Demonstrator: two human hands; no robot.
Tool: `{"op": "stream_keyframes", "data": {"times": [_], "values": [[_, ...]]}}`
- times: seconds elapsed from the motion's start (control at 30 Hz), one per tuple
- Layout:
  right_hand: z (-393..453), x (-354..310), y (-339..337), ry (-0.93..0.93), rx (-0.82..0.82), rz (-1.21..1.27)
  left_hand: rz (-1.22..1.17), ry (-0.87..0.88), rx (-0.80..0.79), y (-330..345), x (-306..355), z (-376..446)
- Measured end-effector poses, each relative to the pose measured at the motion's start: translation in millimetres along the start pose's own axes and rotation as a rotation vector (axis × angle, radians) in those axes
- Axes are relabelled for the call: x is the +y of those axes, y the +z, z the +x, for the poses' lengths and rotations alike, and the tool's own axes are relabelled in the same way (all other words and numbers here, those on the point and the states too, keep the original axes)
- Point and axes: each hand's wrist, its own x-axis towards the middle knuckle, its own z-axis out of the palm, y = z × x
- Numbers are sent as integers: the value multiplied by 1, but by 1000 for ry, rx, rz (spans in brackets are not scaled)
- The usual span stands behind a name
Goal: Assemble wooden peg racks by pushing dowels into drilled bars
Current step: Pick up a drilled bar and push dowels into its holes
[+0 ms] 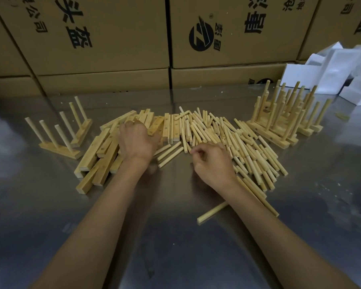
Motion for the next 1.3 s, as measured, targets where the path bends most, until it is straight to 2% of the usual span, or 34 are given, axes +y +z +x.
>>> {"op": "stream_keyframes", "data": {"times": [0.1, 0.2, 0.3, 0.33, 0.4, 0.5, 0.53, 0.6, 0.7, 0.8, 0.87, 0.93, 1.0, 1.17, 1.3], "values": [[-1, -13, -6, 138, -68, 339, -166, 63, 123, -16, -6, -19], [-1, -28, -11, 344, -183, 702, -317, 224, 106, -33, -2, -39], [4, -29, -21, 506, -224, 1051, -383, 423, -60, -42, 4, -57], [5, -27, -26, 523, -215, 1144, -387, 440, -125, -40, 4, -61], [6, -22, -31, 499, -213, 1208, -489, 360, -283, -38, 3, -65], [2, -21, -30, 349, -272, 1079, -893, 153, -605, -42, 6, -66], [1, -23, -30, 291, -301, 987, -936, 146, -666, -43, 5, -66], [-2, -27, -28, 222, -324, 811, -875, 222, -724, -45, 1, -65], [-2, -29, -25, 226, -180, 621, -851, 236, -757, -47, -5, -62], [-2, -18, -28, 112, -16, 334, -1036, 69, -784, -47, -13, -58], [-5, -7, -34, 16, -88, 79, -1187, -33, -783, -47, -18, -57], [-8, -2, -34, -63, -287, -55, -1318, -98, -756, -45, -22, -56], [-12, -3, -29, -138, -389, -72, -1414, -147, -714, -44, -24, -54], [-16, -9, -23, -107, -409, -46, -1539, -244, -620, -38, -27, -51], [-19, -11, -20, -130, -295, -7, -1514, -294, -610, -35, -26, -53]]}}
